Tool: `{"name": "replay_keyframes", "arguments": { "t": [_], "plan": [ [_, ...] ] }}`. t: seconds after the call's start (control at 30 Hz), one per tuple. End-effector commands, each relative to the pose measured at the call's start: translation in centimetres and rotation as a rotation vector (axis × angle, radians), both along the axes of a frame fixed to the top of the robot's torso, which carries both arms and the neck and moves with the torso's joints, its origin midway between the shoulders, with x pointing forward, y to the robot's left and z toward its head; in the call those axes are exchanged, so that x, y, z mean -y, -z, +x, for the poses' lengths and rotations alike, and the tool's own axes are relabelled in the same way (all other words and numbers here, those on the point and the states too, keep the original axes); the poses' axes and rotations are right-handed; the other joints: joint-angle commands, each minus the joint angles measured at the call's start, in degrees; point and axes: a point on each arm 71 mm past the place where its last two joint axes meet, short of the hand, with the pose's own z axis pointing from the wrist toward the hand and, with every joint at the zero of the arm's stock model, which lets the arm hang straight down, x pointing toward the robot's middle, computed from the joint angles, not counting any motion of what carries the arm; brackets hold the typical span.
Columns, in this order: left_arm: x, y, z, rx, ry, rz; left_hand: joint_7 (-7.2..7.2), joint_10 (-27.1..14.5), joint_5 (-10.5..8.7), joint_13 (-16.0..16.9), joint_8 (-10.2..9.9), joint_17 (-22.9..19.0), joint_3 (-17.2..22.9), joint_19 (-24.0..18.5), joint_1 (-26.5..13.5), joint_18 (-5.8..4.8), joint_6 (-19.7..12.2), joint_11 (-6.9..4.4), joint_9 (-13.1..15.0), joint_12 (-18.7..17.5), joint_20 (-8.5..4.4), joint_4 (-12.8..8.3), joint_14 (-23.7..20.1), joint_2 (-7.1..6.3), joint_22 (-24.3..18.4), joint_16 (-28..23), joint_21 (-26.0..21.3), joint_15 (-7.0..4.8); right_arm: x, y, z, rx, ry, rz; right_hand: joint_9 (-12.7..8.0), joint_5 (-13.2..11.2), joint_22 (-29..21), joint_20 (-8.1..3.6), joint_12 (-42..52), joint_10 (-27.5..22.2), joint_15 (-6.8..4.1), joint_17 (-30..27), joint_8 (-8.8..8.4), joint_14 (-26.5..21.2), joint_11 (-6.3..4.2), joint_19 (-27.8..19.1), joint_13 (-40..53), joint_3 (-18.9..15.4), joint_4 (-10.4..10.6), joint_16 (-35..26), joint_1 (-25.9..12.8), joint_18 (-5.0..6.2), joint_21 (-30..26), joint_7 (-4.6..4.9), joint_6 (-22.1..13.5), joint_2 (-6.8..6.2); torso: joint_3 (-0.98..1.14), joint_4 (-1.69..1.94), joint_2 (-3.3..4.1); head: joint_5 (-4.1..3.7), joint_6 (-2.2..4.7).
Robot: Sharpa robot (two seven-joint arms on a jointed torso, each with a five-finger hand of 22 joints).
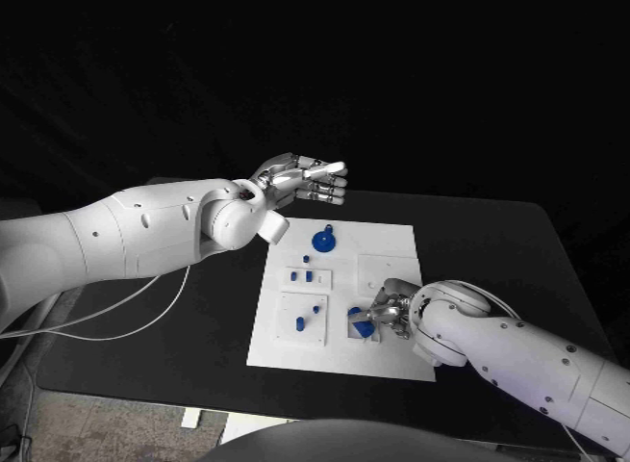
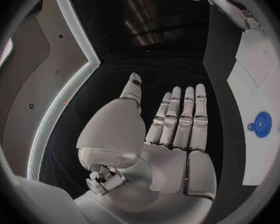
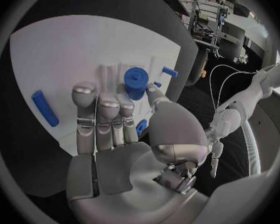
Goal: Assemble the parts on the task board
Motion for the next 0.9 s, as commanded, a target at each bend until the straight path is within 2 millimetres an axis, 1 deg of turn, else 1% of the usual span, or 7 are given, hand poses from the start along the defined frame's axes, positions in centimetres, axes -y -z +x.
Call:
{"name": "replay_keyframes", "arguments": {
  "t": [0.03,0.13,0.2,0.27,0.33,0.4,0.9],
  "plan": [
    [0.2,-0.1,-0.1,-0.004,0.017,-0.014,-0.04,-0.35,0.3,-0.02,0.14,-0.05,-0.21,-0.11,-0.1,0.23,-0.3,0.03,-0.02,-0.27,0.36,-0.14,-0.34,0.5,-0.05,-0.07,-0.37,-0.02,0.0,0.5,-0.4,-0.006,-0.014,-0.022,0.32,-3.17,4.6,-0.08,-0.31,-0.27,-0.35,0.09,-0.17,-0.01,0.18,1.4,-0.1,0.69,2.83,-0.27,-0.78,-0.79,0.15,0.14,-0.3,-2.95,-0.04,0.02,0.0,-0.07,-0.02],
    [0.2,-0.1,-0.1,-0.004,0.016,-0.013,-0.04,-0.35,0.27,-0.02,0.15,-0.05,-0.28,-0.12,-0.11,0.25,-0.27,0.04,-0.02,-0.27,0.37,-0.14,-0.36,0.51,-0.03,-0.06,-0.37,-0.01,-0.1,0.5,-0.5,-0.002,-0.017,-0.02,0.48,-3.76,4.6,-0.2,-0.42,-0.26,-0.46,0.14,-0.15,-0.03,0.14,1.41,-0.15,1.5,6.54,-0.32,-1.59,-0.83,0.17,0.12,-0.32,-5.64,-0.02,0.05,0.0,-0.04,0.01],
    [0.1,-0.1,-0.1,-0.005,0.016,-0.012,-0.04,-0.35,0.27,-0.02,0.15,-0.05,-0.28,-0.12,-0.11,0.25,-0.27,0.04,-0.02,-0.27,0.37,-0.14,-0.36,0.51,-0.03,-0.06,-0.37,-0.01,-0.1,0.4,-0.5,0.0,-0.021,-0.017,0.4,-3.82,4.6,-0.34,-0.52,-0.2,-0.53,0.22,-0.15,-0.06,0.09,1.41,-0.12,1.58,8.67,-0.37,-1.59,-0.94,0.19,0.11,-0.35,-6.82,-0.01,0.03,0.0,-0.04,0.0],
    [0.1,-0.1,-0.1,-0.005,0.016,-0.011,-0.04,-0.35,0.27,-0.02,0.15,-0.05,-0.28,-0.12,-0.11,0.25,-0.27,0.04,-0.02,-0.27,0.37,-0.14,-0.36,0.51,-0.03,-0.06,-0.37,-0.01,-0.2,0.3,-0.6,0.001,-0.025,-0.016,0.33,-3.84,4.62,-0.42,-0.52,-0.12,-0.56,0.45,-0.13,-0.02,0.07,1.44,0.03,-1.77,10.09,-0.34,-1.36,-1.04,0.3,0.1,-0.37,-6.14,-0.01,0.03,0.01,-0.03,-0.01],
    [0.1,-0.1,-0.1,-0.005,0.015,-0.01,-0.04,-0.35,0.27,-0.02,0.15,-0.05,-0.28,-0.12,-0.11,0.25,-0.27,0.04,-0.02,-0.27,0.37,-0.14,-0.36,0.51,-0.03,-0.06,-0.37,-0.01,-0.2,0.1,-0.8,0.002,-0.029,-0.014,0.29,-3.82,4.62,-0.44,-0.58,-0.03,-0.57,0.64,-0.15,0.03,0.03,1.44,0.17,-4.36,10.34,-0.38,-1.1,-1.07,0.39,0.11,-0.38,-5.29,0.0,0.0,0.0,0.03,0.02],
    [0.0,-0.1,0.0,-0.005,0.015,-0.01,-0.04,-0.35,0.27,-0.02,0.15,-0.05,-0.28,-0.12,-0.11,0.25,-0.27,0.04,-0.02,-0.27,0.37,-0.14,-0.36,0.51,-0.03,-0.06,-0.37,-0.01,-0.1,0.0,-0.9,0.003,-0.032,-0.014,0.29,-3.84,4.64,-0.44,-0.59,0.0,-0.56,0.72,-0.13,0.06,0.04,1.46,0.26,-5.17,10.47,-0.42,-1.25,-1.09,0.45,0.11,-0.35,-5.0,-0.01,-0.01,0.0,0.03,0.01],
    [-0.2,0.0,-0.1,-0.006,0.011,-0.004,-0.06,-0.29,0.22,-0.02,0.18,-0.05,-0.29,-0.14,-0.13,0.27,-0.03,0.05,0.0,-0.26,0.39,-0.02,-0.35,0.47,-0.03,-0.06,-0.35,0.03,1.9,-0.8,-1.5,0.013,-0.034,-0.035,0.3,-3.85,4.72,-0.41,-0.65,0.23,-0.54,1.21,-0.13,0.17,0.03,1.49,0.62,-6.88,9.42,-0.41,-1.31,-1.12,0.88,0.03,-0.17,-3.5,0.05,-0.06,0.0,0.16,-0.08]
  ]
}}
